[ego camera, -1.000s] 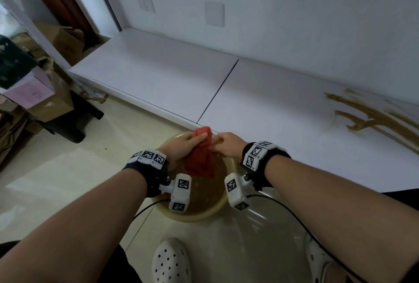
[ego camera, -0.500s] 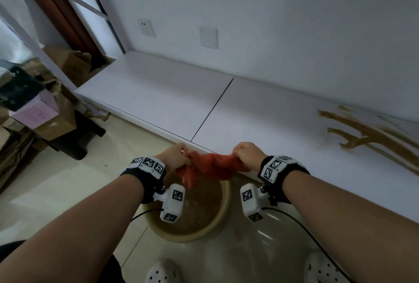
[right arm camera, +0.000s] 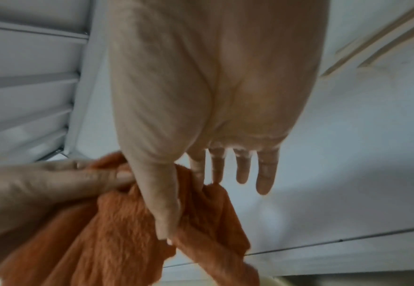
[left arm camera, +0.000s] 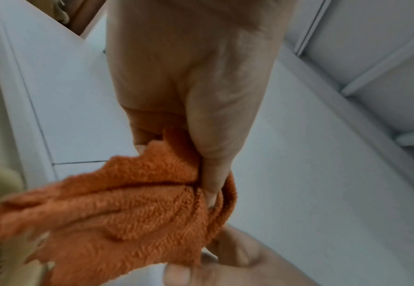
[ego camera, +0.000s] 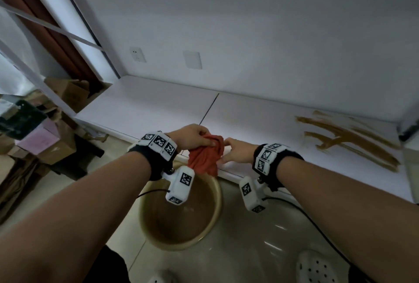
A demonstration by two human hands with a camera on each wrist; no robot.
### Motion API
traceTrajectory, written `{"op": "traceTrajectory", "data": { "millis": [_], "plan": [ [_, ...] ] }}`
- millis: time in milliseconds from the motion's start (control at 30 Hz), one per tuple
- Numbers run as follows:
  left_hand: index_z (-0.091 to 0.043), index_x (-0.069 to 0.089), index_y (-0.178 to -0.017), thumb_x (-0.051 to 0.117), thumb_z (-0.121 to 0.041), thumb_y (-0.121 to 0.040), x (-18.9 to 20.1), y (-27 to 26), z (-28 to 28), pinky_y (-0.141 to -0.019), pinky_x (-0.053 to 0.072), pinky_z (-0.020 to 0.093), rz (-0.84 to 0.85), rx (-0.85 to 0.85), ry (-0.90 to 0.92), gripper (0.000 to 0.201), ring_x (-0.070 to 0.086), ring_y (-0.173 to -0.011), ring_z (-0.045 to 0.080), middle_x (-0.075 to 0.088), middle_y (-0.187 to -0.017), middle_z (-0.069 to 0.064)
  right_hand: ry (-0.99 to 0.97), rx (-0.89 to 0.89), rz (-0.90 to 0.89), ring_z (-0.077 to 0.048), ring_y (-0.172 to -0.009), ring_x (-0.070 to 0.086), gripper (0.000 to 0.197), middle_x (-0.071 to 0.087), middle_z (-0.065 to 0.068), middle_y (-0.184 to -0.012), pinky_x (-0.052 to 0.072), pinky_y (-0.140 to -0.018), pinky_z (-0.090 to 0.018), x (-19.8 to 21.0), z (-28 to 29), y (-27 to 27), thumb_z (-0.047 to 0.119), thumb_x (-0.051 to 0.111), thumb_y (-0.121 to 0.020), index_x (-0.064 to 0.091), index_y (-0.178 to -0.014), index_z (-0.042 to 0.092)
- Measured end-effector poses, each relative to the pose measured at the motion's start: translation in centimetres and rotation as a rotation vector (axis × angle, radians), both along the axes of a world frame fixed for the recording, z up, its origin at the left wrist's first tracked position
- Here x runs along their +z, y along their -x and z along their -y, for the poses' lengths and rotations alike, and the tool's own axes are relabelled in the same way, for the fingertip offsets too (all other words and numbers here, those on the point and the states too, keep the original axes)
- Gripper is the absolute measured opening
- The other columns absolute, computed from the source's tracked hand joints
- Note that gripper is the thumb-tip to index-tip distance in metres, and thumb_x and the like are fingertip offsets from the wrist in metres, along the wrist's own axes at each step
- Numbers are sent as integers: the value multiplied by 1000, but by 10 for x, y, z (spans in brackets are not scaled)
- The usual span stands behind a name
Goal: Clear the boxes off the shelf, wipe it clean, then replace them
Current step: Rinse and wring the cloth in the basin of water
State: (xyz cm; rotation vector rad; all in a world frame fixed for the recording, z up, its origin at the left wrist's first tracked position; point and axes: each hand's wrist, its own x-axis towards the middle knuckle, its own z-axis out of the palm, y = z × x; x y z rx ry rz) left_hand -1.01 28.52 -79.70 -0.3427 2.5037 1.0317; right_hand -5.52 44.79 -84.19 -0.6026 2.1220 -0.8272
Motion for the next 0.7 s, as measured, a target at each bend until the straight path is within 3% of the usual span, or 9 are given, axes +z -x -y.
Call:
{"op": "traceTrajectory", "data": {
  "millis": [33, 100, 200, 267, 367, 500, 700],
  "plan": [
    [-10, 62, -93, 67, -21, -86, 6, 1, -5, -71, 51, 29, -5, -4, -50, 14, 60, -80, 21, 63, -88, 10, 3, -17, -36, -20, -122, 45, 69, 47, -4, -132, 37, -97, -27, 0, -2, 0, 30, 72, -80, 39, -137, 10],
    [-9, 61, -95, 65, -14, -87, 18, 3, -13, -60, 50, 19, -22, -21, -130, 10, 60, -73, 17, 63, -84, 8, 5, -51, -117, -23, -123, 48, 68, 49, -5, -135, 38, -102, -31, -4, -7, 1, 37, 70, -80, 41, -136, 12],
    [-11, 62, -96, 67, -7, -85, 27, 7, -18, -49, 45, 11, -46, -54, -114, 13, 58, -65, 8, 62, -77, -1, 4, -127, -230, -25, -110, 57, 38, 62, -8, -119, 40, -86, -25, -4, -22, 5, 37, 58, -89, 60, -116, 11],
    [-14, 62, -97, 70, -9, -82, 29, 12, -17, -58, 47, 16, -49, -99, -5, 17, 59, -72, 12, 63, -81, -1, -14, -140, -243, -26, -107, 58, 29, 64, -9, -114, 39, -83, -25, -2, -36, 9, 32, 54, -92, 64, -109, 10],
    [-15, 63, -106, 70, -13, -82, 28, 25, -19, -81, 45, 26, -51, -243, 295, 25, 57, -90, 16, 64, -97, 1, -56, -122, -232, -27, -108, 57, 29, 63, -12, -116, 41, -85, -25, 0, -54, 18, 28, 48, -95, 64, -110, 8],
    [-13, 65, -107, 67, -17, -84, 25, 41, -33, -78, 36, 19, -116, -327, 515, 23, 58, -104, 19, 66, -110, 3, -81, -160, -258, -28, -110, 57, 32, 63, -14, -118, 41, -88, -26, -1, -62, 34, 26, 42, -98, 63, -111, 7],
    [-11, 64, -106, 66, -25, -85, 31, 56, -56, -79, 39, 23, -138, -268, 484, 25, 59, -101, 21, 66, -110, 5, 22, -372, -96, -26, -96, 58, 40, 63, -18, -110, 36, -77, -24, 13, -70, 51, 24, 34, -101, 62, -113, -1]
  ]
}}
